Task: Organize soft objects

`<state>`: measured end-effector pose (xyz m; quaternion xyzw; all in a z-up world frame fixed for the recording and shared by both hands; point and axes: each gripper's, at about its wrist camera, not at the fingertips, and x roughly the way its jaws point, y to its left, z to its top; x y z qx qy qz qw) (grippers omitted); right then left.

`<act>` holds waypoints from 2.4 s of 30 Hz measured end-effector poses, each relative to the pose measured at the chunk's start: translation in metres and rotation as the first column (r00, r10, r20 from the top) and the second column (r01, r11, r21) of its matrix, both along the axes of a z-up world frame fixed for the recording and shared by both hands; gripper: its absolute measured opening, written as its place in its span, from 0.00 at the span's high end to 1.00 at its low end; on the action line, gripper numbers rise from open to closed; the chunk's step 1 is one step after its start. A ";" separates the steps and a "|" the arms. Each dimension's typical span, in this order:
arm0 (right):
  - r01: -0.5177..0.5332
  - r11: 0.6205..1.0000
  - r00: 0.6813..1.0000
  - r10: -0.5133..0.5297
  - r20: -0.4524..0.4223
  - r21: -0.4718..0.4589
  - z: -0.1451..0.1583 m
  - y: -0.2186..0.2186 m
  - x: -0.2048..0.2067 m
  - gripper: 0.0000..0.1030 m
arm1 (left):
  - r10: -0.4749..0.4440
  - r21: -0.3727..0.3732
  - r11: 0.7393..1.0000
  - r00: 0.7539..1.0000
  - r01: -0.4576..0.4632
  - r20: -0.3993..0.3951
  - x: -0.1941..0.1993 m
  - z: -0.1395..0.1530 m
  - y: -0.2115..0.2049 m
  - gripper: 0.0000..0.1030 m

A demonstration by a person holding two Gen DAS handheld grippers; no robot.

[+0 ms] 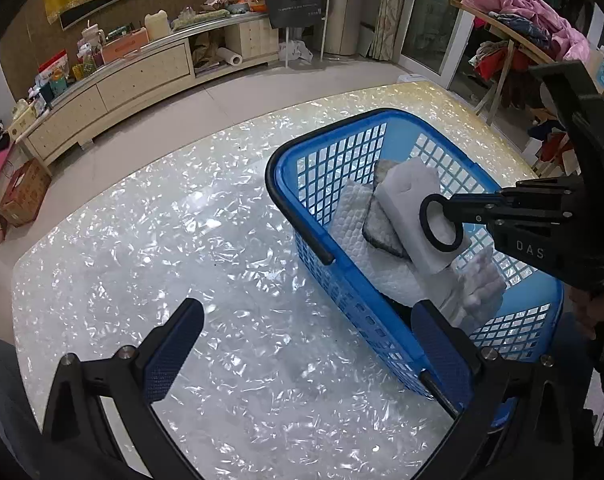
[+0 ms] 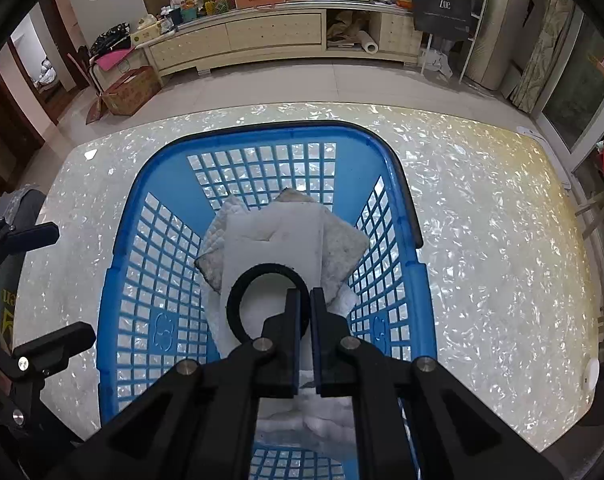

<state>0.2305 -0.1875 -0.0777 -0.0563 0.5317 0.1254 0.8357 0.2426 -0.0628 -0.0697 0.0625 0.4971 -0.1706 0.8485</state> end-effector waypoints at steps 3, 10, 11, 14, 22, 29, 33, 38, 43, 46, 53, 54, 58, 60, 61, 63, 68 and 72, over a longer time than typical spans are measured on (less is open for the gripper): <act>0.002 1.000 1.000 -0.002 0.009 -0.006 0.002 -0.005 -0.001 0.94 | 0.007 -0.009 1.000 1.000 -0.007 0.000 0.000 -0.001 0.002 0.00; 0.000 1.000 0.997 0.000 0.083 -0.006 0.018 -0.006 -0.019 0.42 | 0.022 -0.056 0.998 0.999 -0.020 0.035 -0.013 0.009 0.011 0.00; 0.003 1.000 0.996 -0.002 0.094 -0.006 0.021 -0.007 -0.023 0.41 | 0.027 -0.056 0.998 0.999 -0.024 0.043 -0.016 0.011 0.012 0.00; 0.020 1.000 0.992 -0.021 0.123 0.012 0.031 -0.009 -0.039 0.33 | 0.055 -0.064 0.997 0.994 -0.049 0.097 -0.031 0.022 0.020 0.00; 0.007 0.996 0.967 -0.029 0.254 0.085 0.062 0.008 -0.099 0.00 | 0.186 -0.155 0.977 0.939 -0.146 0.288 -0.098 0.067 0.049 0.00; -0.023 0.993 0.917 -0.024 0.397 0.113 0.097 0.034 -0.154 0.00 | 0.256 -0.183 0.963 0.879 -0.197 0.402 -0.153 0.092 0.065 0.00; -0.025 0.994 0.881 -0.029 0.472 0.106 0.109 0.042 -0.174 0.00 | 0.276 -0.188 0.959 0.858 -0.214 0.432 -0.179 0.101 0.071 0.00; -0.025 0.992 0.871 -0.039 0.490 0.124 0.112 0.043 -0.192 0.00 | 0.303 -0.200 0.951 0.844 -0.237 0.442 -0.201 0.104 0.077 0.00; -0.030 0.991 0.866 -0.041 0.498 0.133 0.111 0.043 -0.200 0.00 | 0.305 -0.198 0.951 0.829 -0.237 0.469 -0.220 0.109 0.078 0.00; -0.039 0.991 0.863 -0.031 0.504 0.128 0.111 0.045 -0.204 0.00 | 0.305 -0.204 0.951 0.826 -0.234 0.475 -0.225 0.111 0.077 0.00; -0.045 0.991 0.855 -0.027 0.518 0.127 0.111 0.042 -0.206 0.00 | 0.309 -0.208 0.949 0.820 -0.236 0.482 -0.233 0.115 0.074 0.00; -0.044 0.991 0.855 -0.027 0.518 0.125 0.110 0.041 -0.205 0.00 | 0.308 -0.208 0.949 0.819 -0.235 0.483 -0.233 0.115 0.073 0.00; -0.044 0.991 0.854 -0.028 0.519 0.126 0.109 0.040 -0.205 0.00 | 0.309 -0.202 0.950 0.820 -0.239 0.482 -0.234 0.115 0.071 0.00; -0.044 0.991 0.852 -0.029 0.523 0.126 0.108 0.039 -0.208 0.00 | 0.313 -0.204 0.948 0.822 -0.243 0.475 -0.234 0.115 0.072 0.00; -0.046 0.991 0.852 -0.027 0.523 0.126 0.108 0.039 -0.208 0.00 | 0.315 -0.206 0.948 0.822 -0.245 0.474 -0.234 0.114 0.072 0.00; -0.047 0.991 0.850 -0.025 0.526 0.122 0.108 0.040 -0.209 0.00 | 0.318 -0.209 0.946 0.825 -0.246 0.468 -0.234 0.113 0.072 0.00; -0.035 0.992 0.849 -0.036 0.527 0.123 0.106 0.038 -0.209 0.00 | 0.312 -0.200 0.949 0.825 -0.244 0.472 -0.237 0.113 0.070 0.00; -0.036 0.992 0.851 -0.032 0.524 0.120 0.105 0.039 -0.211 0.00 | 0.308 -0.197 0.950 0.817 -0.241 0.487 -0.240 0.114 0.069 0.00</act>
